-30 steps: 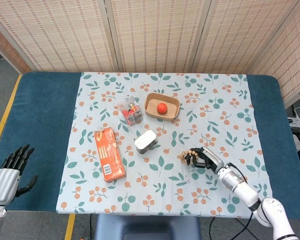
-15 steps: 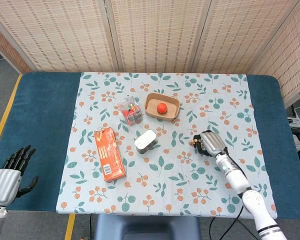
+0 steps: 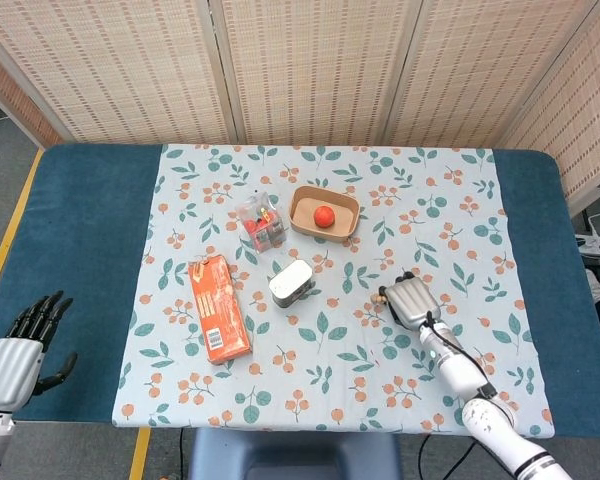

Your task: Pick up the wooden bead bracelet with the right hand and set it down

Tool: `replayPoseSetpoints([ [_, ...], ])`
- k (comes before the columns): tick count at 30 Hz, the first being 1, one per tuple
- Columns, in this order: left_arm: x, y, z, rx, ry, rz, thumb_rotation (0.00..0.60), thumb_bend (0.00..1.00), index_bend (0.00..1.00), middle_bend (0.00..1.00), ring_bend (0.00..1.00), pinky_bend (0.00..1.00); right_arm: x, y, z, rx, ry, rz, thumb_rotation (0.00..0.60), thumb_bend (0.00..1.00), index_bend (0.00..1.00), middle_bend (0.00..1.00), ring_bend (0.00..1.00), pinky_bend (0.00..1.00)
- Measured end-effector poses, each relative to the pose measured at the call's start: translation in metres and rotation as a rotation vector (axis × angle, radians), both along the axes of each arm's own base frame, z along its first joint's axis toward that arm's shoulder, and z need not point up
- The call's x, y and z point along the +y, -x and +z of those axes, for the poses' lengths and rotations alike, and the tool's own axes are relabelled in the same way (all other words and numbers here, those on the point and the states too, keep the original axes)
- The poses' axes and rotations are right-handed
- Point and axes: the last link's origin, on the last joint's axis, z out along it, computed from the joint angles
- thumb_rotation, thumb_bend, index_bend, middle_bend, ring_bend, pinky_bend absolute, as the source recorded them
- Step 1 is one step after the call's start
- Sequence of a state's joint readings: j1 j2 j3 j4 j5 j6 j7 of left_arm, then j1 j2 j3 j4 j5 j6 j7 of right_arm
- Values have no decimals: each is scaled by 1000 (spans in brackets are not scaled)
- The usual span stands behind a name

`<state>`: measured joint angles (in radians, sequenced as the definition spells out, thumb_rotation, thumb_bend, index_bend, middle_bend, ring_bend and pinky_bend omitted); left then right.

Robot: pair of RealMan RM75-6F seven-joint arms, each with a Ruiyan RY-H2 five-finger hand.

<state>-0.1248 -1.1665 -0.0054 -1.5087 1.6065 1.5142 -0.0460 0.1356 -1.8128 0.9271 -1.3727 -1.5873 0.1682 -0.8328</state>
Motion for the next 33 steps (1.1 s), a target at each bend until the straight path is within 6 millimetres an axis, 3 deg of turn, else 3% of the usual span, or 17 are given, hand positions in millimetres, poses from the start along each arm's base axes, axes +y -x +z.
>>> replayPoseSetpoints([
  [2,0,0,0,0,0,1,600,391,0,0,0,155,6,3,-1,-3,13,5,600,633,347,475,269,232],
  [5,0,0,0,0,1,2,600,392,0,0,0,155,15,10,-2,-32,26,12,595,434,218,393,215,214],
  [10,0,0,-1,-1,3,1,600,391,0,0,0,155,36,28,-5,-84,-5,52,485,232,29,245,117,162],
  [16,0,-1,-1,-4,2,0,600,392,0,0,0,155,44,46,8,3,-61,114,413,155,0,83,4,65],
  [24,0,-1,1,-6,-5,-9,600,392,0,0,0,156,45,33,33,-17,62,160,413,142,0,28,0,5],
  [29,1,-1,0,-7,-10,-15,600,392,0,0,0,163,56,24,67,-124,214,168,440,142,0,3,0,0],
  [33,2,-2,1,-11,-33,-36,600,407,0,0,0,158,81,30,90,-136,293,124,492,142,0,0,0,0],
])
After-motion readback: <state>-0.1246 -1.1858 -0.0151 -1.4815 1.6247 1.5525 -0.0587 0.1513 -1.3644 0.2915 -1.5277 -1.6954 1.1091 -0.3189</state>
